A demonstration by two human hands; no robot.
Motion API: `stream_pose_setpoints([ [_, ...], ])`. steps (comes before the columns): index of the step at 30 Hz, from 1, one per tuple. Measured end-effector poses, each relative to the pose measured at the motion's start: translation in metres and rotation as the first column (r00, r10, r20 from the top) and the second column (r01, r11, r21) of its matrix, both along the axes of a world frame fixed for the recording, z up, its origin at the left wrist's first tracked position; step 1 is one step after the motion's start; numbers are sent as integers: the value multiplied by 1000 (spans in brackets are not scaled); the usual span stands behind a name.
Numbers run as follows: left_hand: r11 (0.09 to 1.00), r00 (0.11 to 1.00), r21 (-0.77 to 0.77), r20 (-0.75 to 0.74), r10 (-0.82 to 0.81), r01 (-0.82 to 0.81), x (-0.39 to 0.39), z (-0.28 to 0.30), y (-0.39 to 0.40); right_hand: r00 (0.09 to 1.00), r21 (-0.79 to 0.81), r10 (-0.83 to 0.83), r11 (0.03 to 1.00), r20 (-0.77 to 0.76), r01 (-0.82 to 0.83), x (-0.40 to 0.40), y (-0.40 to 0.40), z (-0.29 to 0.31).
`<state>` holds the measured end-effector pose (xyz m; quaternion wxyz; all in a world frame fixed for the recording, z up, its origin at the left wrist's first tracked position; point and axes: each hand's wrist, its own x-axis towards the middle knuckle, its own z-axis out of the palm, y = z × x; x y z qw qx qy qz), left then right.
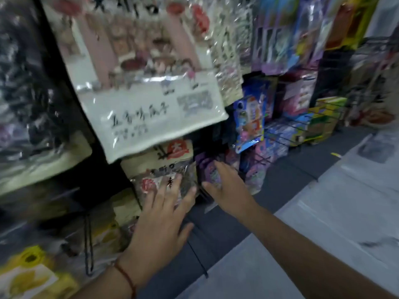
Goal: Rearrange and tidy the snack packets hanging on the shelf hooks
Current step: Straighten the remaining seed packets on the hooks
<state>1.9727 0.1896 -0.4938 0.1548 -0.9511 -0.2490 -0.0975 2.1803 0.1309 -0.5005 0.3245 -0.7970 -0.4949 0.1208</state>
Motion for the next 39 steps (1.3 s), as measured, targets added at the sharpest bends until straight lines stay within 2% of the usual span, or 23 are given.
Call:
stream_pose_setpoints([
  [5,962,980,-256,-142,-137,97,39,111,-68,982,-221,-148,960,118,171,39,-120,105],
  [9,914,964,-356,-104,-244,193,67,224,-126,949,-296,-291,902,123,315,51,-206,226],
  [11,900,960,-364,-44,-276,242,81,275,-145,940,-303,-312,890,138,340,55,-236,280],
  [15,915,985,-370,-8,-174,159,100,379,-154,954,-292,-249,911,169,290,66,-260,365],
  [18,927,996,-363,8,-94,91,100,431,-146,960,-294,-182,925,214,241,74,-262,412],
  [23,946,1000,-324,-25,9,-16,83,469,-126,973,-309,-140,931,181,192,85,-244,460],
  [27,934,996,-345,-46,81,-92,67,475,-112,984,-286,-170,941,52,178,72,-227,473],
  [33,930,992,-352,19,125,-110,32,469,-89,990,-202,-135,969,42,141,37,-199,473],
  [39,958,996,-285,62,61,-41,-10,467,-59,993,-191,-116,974,25,119,-15,-158,465],
])
